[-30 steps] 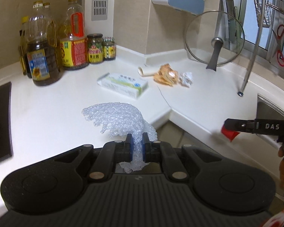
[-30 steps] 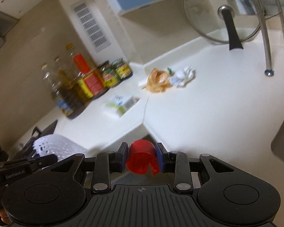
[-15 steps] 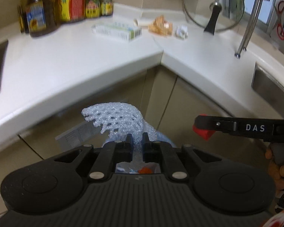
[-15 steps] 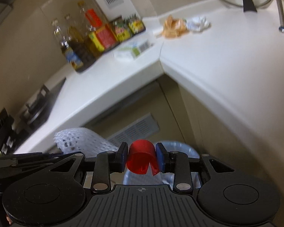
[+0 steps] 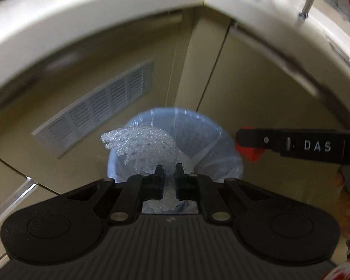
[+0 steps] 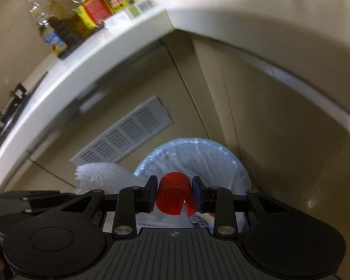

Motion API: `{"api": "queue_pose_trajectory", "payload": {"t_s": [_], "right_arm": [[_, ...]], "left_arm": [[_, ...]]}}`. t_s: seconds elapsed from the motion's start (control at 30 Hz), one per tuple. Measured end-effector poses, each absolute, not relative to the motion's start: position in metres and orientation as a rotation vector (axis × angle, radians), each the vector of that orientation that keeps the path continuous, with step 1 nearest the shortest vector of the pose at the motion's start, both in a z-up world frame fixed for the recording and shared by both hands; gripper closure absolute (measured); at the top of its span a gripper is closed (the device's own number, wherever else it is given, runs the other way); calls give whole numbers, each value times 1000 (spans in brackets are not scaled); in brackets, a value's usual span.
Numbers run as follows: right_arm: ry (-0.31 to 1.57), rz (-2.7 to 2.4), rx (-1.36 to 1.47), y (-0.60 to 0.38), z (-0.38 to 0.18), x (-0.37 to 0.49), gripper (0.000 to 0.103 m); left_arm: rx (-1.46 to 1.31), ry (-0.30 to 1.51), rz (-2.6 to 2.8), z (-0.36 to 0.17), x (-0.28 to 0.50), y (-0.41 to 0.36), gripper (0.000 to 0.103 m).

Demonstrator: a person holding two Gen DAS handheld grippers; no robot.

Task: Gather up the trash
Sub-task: 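Carry the bubble wrap and red cup down over the trash bin with both tools, then open both tools to drop the bubble wrap and cup into the bin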

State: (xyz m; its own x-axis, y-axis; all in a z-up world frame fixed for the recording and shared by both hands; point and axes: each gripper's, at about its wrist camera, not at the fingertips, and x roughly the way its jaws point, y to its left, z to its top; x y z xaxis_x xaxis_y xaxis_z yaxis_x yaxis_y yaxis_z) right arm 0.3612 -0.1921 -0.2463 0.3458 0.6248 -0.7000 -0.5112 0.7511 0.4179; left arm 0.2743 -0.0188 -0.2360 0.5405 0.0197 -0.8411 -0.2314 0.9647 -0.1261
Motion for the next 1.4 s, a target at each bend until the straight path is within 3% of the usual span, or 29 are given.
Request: {"api": "queue_pose_trajectory", "payload": {"t_s": [0.47,0.73,1.4], "right_arm": [[1009,633,185,-196,-302,386,71],[1004,611,206,-196,-299,390,71],[1018,662,181,-178,-290,377,70]], "left_arm": [[-199,1048,72,-305,318,-20,91],[-192,1038,66,-309,327,-18,64],[-231,1027,142,-281,301,7,65]]}}
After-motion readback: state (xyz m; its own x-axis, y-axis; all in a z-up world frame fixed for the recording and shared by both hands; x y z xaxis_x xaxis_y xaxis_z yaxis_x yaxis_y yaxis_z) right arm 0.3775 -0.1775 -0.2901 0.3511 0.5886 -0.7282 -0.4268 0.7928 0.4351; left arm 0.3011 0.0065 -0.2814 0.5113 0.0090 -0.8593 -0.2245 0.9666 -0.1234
